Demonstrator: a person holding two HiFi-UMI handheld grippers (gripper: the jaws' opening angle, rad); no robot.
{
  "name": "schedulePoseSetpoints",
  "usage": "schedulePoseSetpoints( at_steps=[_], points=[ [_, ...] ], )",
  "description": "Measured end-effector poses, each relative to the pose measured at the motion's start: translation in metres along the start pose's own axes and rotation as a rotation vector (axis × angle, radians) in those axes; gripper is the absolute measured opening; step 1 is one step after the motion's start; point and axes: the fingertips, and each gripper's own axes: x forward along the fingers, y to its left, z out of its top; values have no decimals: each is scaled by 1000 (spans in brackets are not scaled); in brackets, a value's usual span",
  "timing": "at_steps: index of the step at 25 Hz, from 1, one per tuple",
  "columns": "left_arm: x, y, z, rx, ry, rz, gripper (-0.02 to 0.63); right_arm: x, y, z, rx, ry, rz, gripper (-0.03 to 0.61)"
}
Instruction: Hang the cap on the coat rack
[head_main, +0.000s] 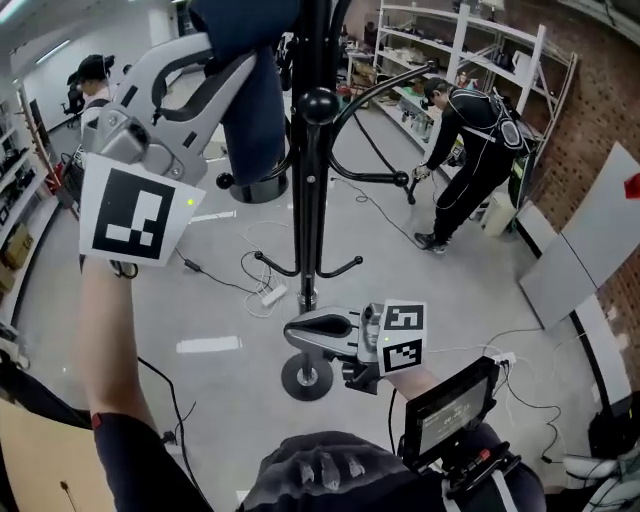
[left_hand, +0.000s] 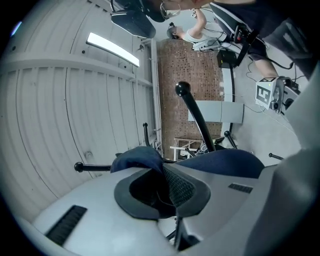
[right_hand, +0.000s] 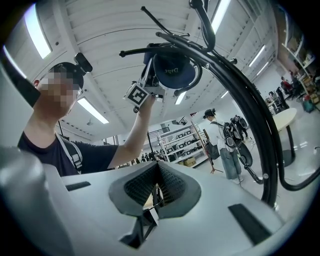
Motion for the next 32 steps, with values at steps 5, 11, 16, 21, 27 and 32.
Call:
schedulePoseSetpoints(
  at_steps=[5, 11, 16, 21, 27, 32],
  points=[
    [-6, 2, -4, -191, 2, 39, 26, 1, 7, 6, -43, 4, 1, 3],
    [-19, 21, -6, -476, -76, 107, 166, 3, 4, 11, -42, 14, 2, 3],
    [-33, 26, -11, -558, -121, 150, 250, 3, 2, 11, -28, 7, 3, 3],
    [-54, 31, -19, -645, -145, 232, 250, 3, 3, 12, -20, -5, 2, 3],
    [-80, 40, -28, -735, -172, 328, 249, 2, 9, 13, -44, -17, 9, 3],
    [-108, 44, -41, -798, -187, 371, 249, 3, 4, 6, -17, -35, -21, 3]
  ],
)
